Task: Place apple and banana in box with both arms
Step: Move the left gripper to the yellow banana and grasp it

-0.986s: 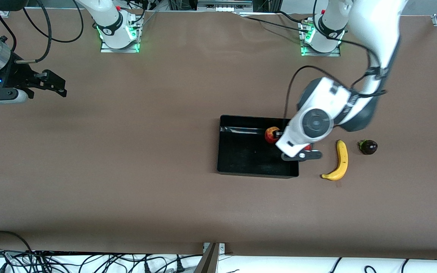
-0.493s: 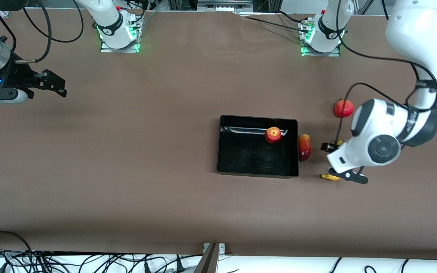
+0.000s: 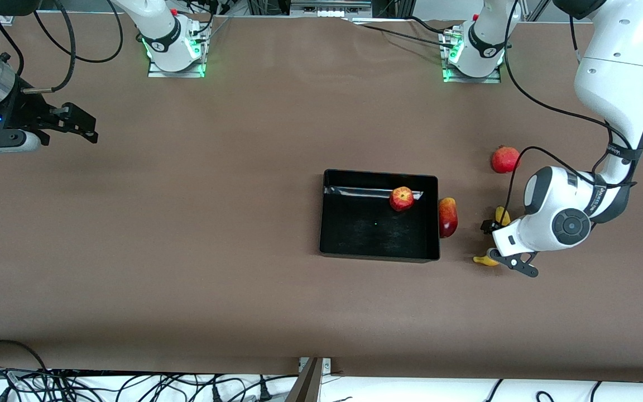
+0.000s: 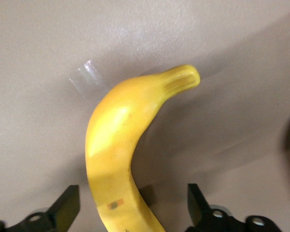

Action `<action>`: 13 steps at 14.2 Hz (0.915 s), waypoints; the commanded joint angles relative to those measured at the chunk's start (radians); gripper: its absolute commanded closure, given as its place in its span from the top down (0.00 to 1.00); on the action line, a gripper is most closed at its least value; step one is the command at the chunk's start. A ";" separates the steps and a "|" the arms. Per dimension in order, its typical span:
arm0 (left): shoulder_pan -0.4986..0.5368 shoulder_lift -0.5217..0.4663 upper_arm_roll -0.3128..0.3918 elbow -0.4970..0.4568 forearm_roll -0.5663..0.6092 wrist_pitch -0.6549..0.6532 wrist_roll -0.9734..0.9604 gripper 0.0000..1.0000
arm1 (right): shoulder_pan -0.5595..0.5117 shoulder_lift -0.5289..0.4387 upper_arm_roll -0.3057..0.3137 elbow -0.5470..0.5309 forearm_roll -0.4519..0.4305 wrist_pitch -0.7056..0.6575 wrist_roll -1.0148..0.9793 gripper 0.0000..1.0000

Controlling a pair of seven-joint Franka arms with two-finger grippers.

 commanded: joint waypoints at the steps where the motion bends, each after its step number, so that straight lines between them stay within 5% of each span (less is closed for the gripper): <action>1: 0.010 -0.004 -0.013 -0.017 0.032 0.010 0.015 0.47 | -0.012 0.009 0.008 0.022 -0.004 -0.002 0.001 1.00; 3: 0.021 -0.002 -0.012 -0.017 0.035 0.013 0.017 0.10 | -0.015 0.009 0.008 0.022 -0.004 -0.002 -0.004 1.00; 4: 0.021 -0.005 -0.012 -0.012 0.041 0.008 0.020 0.00 | -0.015 0.009 0.007 0.023 -0.004 0.001 -0.008 1.00; 8: 0.012 -0.045 -0.024 0.017 0.038 -0.045 0.006 0.00 | -0.015 0.009 0.005 0.023 -0.004 0.007 -0.010 1.00; 13: -0.025 -0.093 -0.105 0.237 -0.096 -0.401 -0.177 0.00 | -0.016 0.011 0.003 0.022 -0.004 0.007 -0.011 1.00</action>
